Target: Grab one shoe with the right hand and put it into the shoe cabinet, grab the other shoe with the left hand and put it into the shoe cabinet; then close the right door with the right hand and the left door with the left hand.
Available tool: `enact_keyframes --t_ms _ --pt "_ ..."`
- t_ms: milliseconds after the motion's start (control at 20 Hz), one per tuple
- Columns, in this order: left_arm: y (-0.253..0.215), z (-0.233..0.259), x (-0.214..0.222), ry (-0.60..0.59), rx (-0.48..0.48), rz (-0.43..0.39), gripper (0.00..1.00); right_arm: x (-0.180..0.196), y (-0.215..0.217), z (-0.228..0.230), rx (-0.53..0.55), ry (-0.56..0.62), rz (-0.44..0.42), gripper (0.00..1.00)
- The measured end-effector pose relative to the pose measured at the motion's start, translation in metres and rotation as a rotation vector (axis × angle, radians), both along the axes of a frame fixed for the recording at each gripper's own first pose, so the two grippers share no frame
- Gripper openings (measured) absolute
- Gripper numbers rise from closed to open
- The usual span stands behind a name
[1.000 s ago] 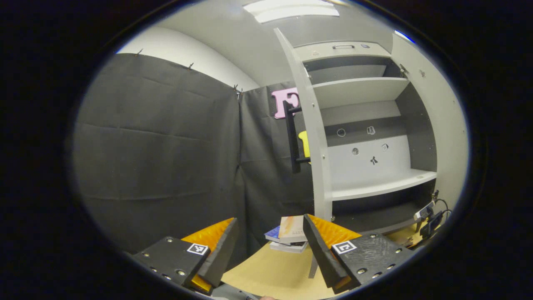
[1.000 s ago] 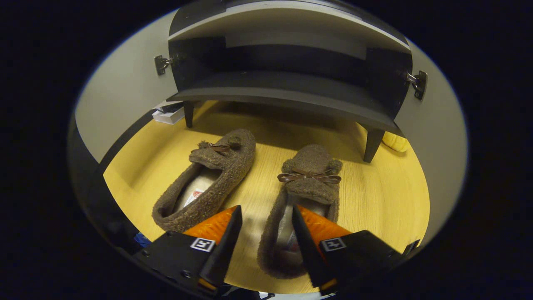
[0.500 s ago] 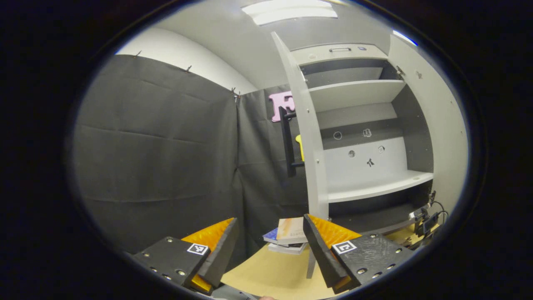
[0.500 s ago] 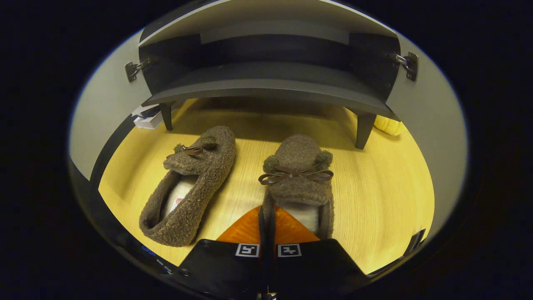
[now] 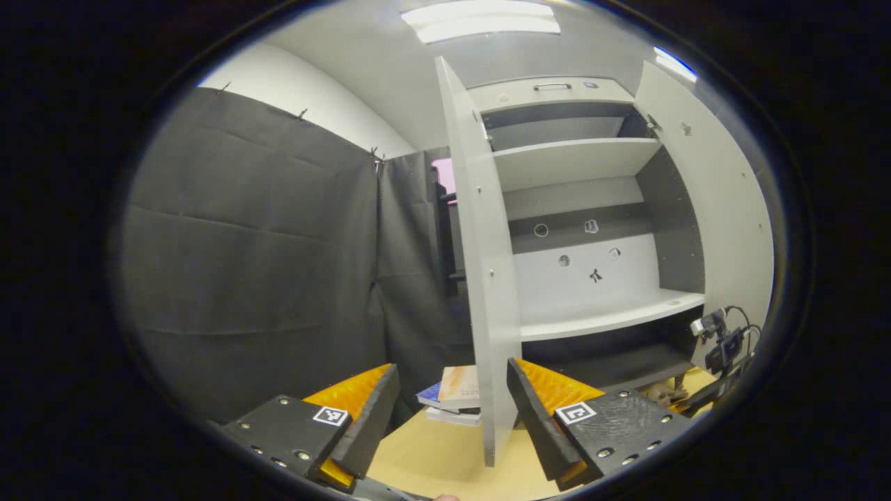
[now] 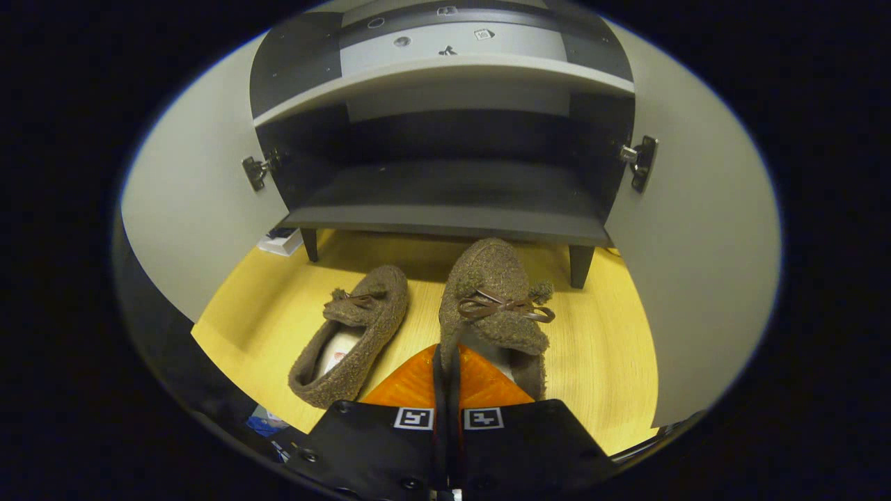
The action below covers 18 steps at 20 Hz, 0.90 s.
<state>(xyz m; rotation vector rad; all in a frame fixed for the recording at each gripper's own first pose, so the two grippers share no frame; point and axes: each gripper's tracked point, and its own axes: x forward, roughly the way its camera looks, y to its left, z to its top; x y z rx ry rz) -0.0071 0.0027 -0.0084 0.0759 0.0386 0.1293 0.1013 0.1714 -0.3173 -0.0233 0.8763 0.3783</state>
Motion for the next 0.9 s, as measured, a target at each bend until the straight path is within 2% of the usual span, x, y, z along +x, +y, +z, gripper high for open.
enact_keyframes --t_ms 250,300,350,400,500,550,600,650,900 --pt "-0.024 -0.001 0.004 -0.003 -0.002 -0.056 0.91 0.013 -0.01 0.056 0.038 -0.102 0.002 0.02" --pt "-0.029 -0.003 0.006 -0.001 -0.007 -0.068 0.99 0.015 -0.013 0.067 0.042 -0.119 0.001 0.02" --pt "-0.033 -0.003 0.007 0.0 -0.01 -0.076 0.99 0.019 -0.014 0.077 0.05 -0.137 -0.001 0.02" --pt "-0.038 -0.002 0.009 0.0 -0.013 -0.086 0.91 0.022 -0.014 0.088 0.059 -0.155 -0.001 0.02" --pt "-0.045 -0.003 0.013 -0.004 -0.016 -0.105 0.91 0.028 -0.012 0.109 0.079 -0.196 0.005 0.02" --pt "-0.049 -0.003 0.015 -0.006 -0.017 -0.116 0.99 0.031 -0.011 0.12 0.089 -0.216 0.007 0.01" --pt "-0.053 -0.003 0.017 -0.007 -0.017 -0.126 0.99 0.034 -0.01 0.131 0.1 -0.237 0.011 0.02" --pt "-0.056 -0.003 0.019 -0.008 -0.017 -0.135 0.91 0.037 -0.008 0.142 0.109 -0.262 0.014 0.02" --pt "-0.06 -0.006 0.024 -0.007 -0.023 -0.153 0.91 0.064 0.002 0.194 0.133 -0.379 0.032 0.02"
